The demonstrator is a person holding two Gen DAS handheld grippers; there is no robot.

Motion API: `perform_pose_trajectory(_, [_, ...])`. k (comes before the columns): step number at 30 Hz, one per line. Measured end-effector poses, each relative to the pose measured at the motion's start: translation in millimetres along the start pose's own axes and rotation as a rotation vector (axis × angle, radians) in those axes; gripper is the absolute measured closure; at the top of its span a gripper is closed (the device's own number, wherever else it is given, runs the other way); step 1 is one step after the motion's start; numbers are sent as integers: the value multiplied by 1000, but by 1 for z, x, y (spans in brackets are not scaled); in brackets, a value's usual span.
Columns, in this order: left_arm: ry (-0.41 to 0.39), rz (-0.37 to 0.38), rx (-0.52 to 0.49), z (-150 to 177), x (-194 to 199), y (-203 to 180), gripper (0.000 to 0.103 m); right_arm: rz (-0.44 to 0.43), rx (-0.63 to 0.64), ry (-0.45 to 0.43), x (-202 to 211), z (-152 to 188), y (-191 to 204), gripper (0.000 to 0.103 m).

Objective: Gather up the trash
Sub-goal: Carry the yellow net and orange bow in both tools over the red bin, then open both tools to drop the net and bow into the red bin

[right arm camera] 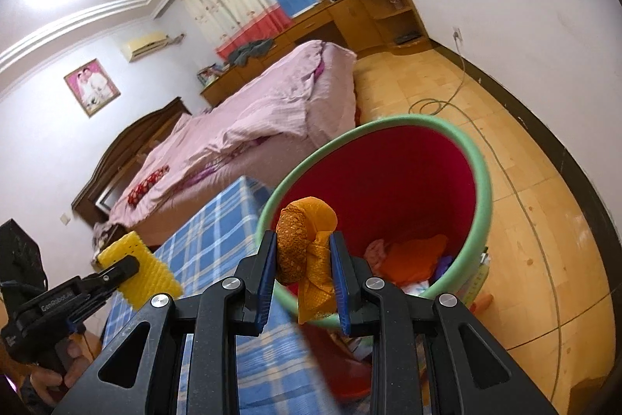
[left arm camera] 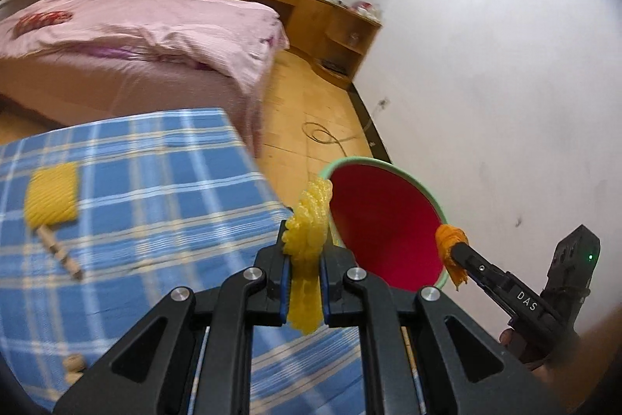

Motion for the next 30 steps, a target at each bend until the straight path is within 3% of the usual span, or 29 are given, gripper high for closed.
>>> perform_pose_trajectory(7, [53, 68, -61, 0, -49, -48, 93, 8, -24, -19, -4, -14, -25, 76])
perform_pose_trajectory(17, [116, 90, -135, 14, -101, -81, 92, 12, -58, 7, -21, -13, -50, 76])
perform_pose_trajectory(18, [121, 87, -139, 14, -103, -81, 91, 11, -58, 11, -23, -12, -51, 75])
perform_pose_trajectory(20, [141, 67, -149, 17, -109, -80, 74, 7, -56, 16, -25, -11, -51, 73])
perform_pose_trajectory(22, [141, 40, -144, 18, -110, -76, 66, 6, -60, 23, -28, -11, -53, 69])
perform_pose_trajectory(30, [136, 10, -101, 18, -105, -61, 65, -6, -73, 31, -33, -9, -55, 54])
Point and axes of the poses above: each gripper's, at about its wrist camera, not at the fingertips, and x roughly against the way its jaws point, y to its left, z to its underside, the point moved 10 cm from there along -x, roughly the way its jaws point, and after that the axes turned 2 degrees about -x, right-handed, at the moved point
